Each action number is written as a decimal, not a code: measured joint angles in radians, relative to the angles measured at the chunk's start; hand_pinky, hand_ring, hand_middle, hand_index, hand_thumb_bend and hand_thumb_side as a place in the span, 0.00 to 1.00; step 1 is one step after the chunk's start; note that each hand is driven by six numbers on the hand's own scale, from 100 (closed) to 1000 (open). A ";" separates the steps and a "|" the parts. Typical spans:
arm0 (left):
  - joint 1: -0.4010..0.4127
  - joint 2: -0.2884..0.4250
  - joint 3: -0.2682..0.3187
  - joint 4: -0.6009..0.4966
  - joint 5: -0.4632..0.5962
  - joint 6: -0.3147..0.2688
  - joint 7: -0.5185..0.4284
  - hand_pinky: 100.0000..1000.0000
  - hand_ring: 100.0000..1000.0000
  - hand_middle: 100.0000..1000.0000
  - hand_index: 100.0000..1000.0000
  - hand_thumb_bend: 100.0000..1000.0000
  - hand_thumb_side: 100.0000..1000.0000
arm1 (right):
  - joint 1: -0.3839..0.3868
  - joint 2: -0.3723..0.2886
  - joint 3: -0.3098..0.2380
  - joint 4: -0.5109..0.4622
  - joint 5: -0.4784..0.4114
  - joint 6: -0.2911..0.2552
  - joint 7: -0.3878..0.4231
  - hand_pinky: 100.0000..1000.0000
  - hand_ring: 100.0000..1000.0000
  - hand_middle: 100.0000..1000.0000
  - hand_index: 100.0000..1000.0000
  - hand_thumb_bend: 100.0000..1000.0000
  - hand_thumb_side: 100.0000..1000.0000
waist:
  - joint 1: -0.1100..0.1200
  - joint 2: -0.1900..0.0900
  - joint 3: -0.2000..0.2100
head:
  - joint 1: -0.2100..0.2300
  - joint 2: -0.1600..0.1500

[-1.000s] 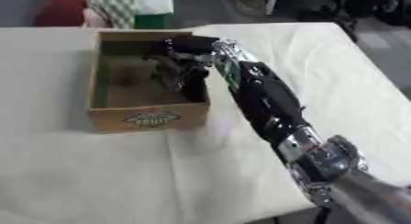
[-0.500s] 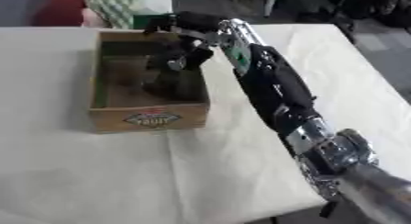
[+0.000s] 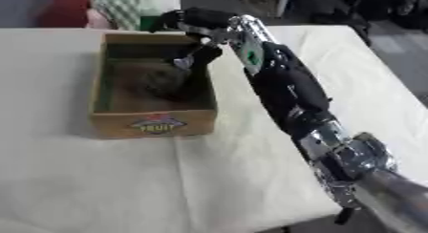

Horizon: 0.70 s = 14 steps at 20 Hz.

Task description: Pick up objects on the table and place them in the box.

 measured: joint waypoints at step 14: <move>0.000 0.000 0.005 0.001 0.000 0.003 0.007 0.66 0.60 0.57 0.61 0.00 0.88 | 0.148 -0.101 -0.079 -0.018 -0.399 -0.005 -0.042 0.64 0.71 0.73 0.89 0.00 0.28 | -0.003 0.004 -0.017 | 0.024 -0.002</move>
